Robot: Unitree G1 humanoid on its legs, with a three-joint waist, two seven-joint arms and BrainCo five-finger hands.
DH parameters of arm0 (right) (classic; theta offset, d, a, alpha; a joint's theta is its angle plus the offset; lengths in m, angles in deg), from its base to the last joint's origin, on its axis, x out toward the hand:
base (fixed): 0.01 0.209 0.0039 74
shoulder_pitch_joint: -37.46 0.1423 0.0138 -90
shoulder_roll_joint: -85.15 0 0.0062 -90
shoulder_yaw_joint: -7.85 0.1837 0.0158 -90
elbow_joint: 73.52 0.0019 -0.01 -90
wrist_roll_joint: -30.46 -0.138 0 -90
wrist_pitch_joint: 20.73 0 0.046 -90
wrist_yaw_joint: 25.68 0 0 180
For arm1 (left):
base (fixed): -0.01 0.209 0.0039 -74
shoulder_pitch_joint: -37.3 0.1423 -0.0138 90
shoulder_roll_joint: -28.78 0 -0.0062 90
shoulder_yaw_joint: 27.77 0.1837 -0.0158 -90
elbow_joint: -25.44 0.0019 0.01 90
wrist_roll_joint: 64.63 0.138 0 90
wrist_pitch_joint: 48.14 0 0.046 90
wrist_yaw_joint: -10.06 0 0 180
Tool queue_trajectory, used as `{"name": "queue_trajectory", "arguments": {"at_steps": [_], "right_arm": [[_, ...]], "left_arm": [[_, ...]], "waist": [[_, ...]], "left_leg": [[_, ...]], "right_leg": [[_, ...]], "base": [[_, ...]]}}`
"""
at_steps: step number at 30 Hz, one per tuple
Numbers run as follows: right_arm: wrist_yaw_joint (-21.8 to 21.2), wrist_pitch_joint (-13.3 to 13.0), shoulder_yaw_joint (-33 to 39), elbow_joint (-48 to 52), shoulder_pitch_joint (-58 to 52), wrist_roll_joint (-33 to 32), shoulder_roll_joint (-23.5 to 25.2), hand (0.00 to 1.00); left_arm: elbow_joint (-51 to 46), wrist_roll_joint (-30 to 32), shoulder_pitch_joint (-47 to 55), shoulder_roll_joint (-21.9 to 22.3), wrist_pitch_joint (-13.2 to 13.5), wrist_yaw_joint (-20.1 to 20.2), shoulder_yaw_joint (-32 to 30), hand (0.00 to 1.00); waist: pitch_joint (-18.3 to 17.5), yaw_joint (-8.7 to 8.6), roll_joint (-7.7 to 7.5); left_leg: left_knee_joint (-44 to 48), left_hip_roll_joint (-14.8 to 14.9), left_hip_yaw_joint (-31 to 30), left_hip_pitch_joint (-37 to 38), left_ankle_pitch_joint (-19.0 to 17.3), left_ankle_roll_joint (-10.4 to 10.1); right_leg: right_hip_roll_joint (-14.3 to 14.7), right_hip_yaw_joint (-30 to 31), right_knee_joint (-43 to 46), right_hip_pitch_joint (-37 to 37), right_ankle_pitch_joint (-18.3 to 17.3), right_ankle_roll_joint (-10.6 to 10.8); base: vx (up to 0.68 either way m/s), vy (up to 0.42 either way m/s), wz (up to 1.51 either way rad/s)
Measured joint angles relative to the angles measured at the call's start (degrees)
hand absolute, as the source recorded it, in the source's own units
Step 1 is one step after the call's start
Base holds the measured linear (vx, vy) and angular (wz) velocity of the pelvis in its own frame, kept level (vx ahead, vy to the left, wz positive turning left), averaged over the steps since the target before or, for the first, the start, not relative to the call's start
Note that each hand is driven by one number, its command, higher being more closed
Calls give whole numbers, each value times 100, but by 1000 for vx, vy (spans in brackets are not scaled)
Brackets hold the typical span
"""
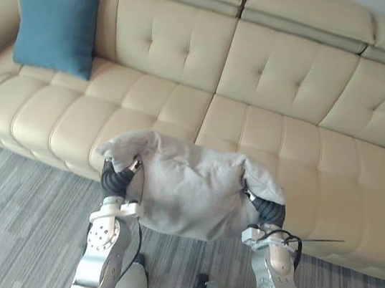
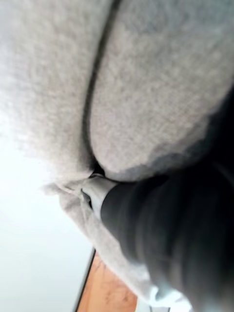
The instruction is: Pick up cushions and gather them together orderly.
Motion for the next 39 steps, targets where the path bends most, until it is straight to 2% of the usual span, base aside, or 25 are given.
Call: {"name": "queue_trajectory", "arguments": {"at_steps": [2,4,6,8,9,10,11,12,14,15,16,17,19,21,22,23,25,26,28,29,30,31,32,35,39], "right_arm": [[-49,2,-4,-2,-116,3,-3,100],[-64,1,-3,-2,-217,83,-1,100],[-77,0,1,-1,-425,216,7,100],[-108,2,1,-12,-549,214,19,100],[-118,3,3,-17,-577,214,14,100],[-161,4,17,-25,-589,212,70,100],[-219,3,124,-34,-572,210,163,100],[-236,3,179,-53,-549,208,219,100],[-265,3,242,-84,-516,205,222,100],[-270,5,250,-90,-532,202,203,100],[-266,9,335,-92,-566,203,146,100],[-258,12,475,-87,-606,196,56,100],[-249,11,571,-30,-712,162,-26,100],[-219,10,708,85,-936,80,-43,100],[-211,9,728,207,-1094,57,-87,100],[-211,7,718,286,-1181,-33,-120,100],[-210,7,689,293,-1187,-45,-117,100],[-204,5,676,294,-1180,-44,-118,100],[-154,8,667,293,-1156,-41,-117,100],[-111,10,651,293,-1144,-39,-117,100],[-59,8,652,294,-1139,-35,-116,100],[-48,9,651,294,-1141,-34,-117,100],[-29,34,617,230,-1127,-22,-14,100],[-24,58,602,217,-1075,-1,135,100],[-23,62,602,137,-755,197,231,100]], "left_arm": [[-2,-133,175,29,-12,77,0,100],[-1,-151,289,63,-49,92,1,100],[1,-148,407,69,-139,169,1,100],[1,-144,450,66,-156,173,2,100],[1,-144,451,54,-153,173,3,100],[1,-141,436,26,-142,173,2,100],[4,-140,392,27,-128,173,4,100],[18,-139,354,27,-129,173,4,100],[119,-134,259,26,-134,178,9,100],[174,-130,246,40,-142,183,38,100],[312,-130,213,72,-154,184,161,100],[405,-126,218,96,-189,193,289,100],[503,-122,228,175,-213,261,420,100],[506,-127,298,272,-250,353,562,100],[507,-134,366,319,-250,426,607,100],[509,-138,437,320,-248,469,604,100],[510,-135,510,259,-249,537,604,100],[514,-134,549,240,-251,539,602,100],[513,-133,543,250,-251,543,596,100],[514,-127,535,252,-251,542,590,100],[511,-122,533,261,-254,543,595,100],[511,-119,536,263,-254,543,599,100],[507,-85,532,163,-253,540,585,100],[435,-47,520,35,-243,537,563,100],[199,36,512,-89,-242,516,509,100]], "waist": [[-62,15,13],[-63,19,13],[-56,-34,15],[-2,-44,71],[-15,-55,50],[-59,-53,-20],[-62,-55,-21],[-63,-49,-23],[-73,-58,-24],[-117,-106,-88],[-121,-145,70],[-195,-66,206],[-264,-113,312],[-334,-219,418],[-348,-243,465],[-356,-167,475],[-359,-75,476],[-355,-59,465],[-355,7,461],[-354,34,463],[-385,34,507],[-398,38,536],[-455,65,403],[-590,20,129],[-684,59,14]], "left_leg": [[195,8,95,74,-300,48],[336,9,151,189,-502,83],[462,-44,147,439,-707,117],[461,-53,100,645,-830,242],[415,-56,87,708,-854,274],[292,-60,69,808,-855,276],[152,-35,-21,847,-855,276],[16,1,-35,892,-855,277],[-234,24,-207,982,-863,257],[-298,8,-394,1044,-918,151],[-372,42,-689,1129,-977,59],[-502,67,-987,1307,-889,38],[-311,182,-1305,1311,-672,-191],[777,298,-1539,941,-604,-339],[1912,339,-1575,516,-313,-519],[2858,431,-1379,203,-151,-544],[3510,501,-948,-85,-206,-452],[3539,517,-586,-324,-356,-200],[2904,562,-134,-503,-545,65],[2077,542,30,-499,-546,124],[1018,403,44,-371,-276,239],[524,349,35,-274,46,291],[104,161,-13,-17,275,109],[-331,-16,224,343,282,115],[-778,-66,467,766,312,154]], "right_leg": [[-27,116,85,87,-47,74],[-115,110,688,-41,-44,126],[-293,111,1935,-426,205,359],[-392,158,2623,-665,463,389],[-410,130,2655,-675,381,368],[-415,60,2510,-720,93,326],[-408,-149,2076,-775,-58,268],[-375,-296,1595,-834,-47,253],[-187,-217,298,-894,286,156],[-90,-96,-6,-809,732,-24],[70,-143,53,-730,639,-200],[189,-224,237,-734,409,-266],[235,-489,452,-593,129,-483],[384,-756,257,-191,-47,-548],[509,-891,25,157,-84,-625],[633,-862,-209,499,-97,-741],[717,-802,-486,855,-98,-808],[717,-758,-683,1107,-95,-809],[696,-627,-858,1330,-92,-806],[670,-582,-861,1415,-92,-805],[656,-514,-798,1467,-101,-788],[662,-471,-767,1503,-124,-740],[537,-221,-679,1574,-261,-502],[338,140,-669,1613,-173,-321],[297,444,-776,1705,-1,-139]], "base": [[135,110,-36],[113,81,-22],[80,51,6],[102,-2,16],[157,-61,14],[180,-115,12],[212,-168,7],[206,-172,6],[283,-229,17],[326,-265,38],[370,-250,22],[319,-172,6],[458,-269,28],[463,-234,64],[488,-164,39],[394,-93,15],[308,-34,-15],[304,-18,-15],[284,33,-27],[320,126,-36],[320,152,-30],[263,161,-41],[269,127,-29],[221,123,-19],[131,69,-29]]}}
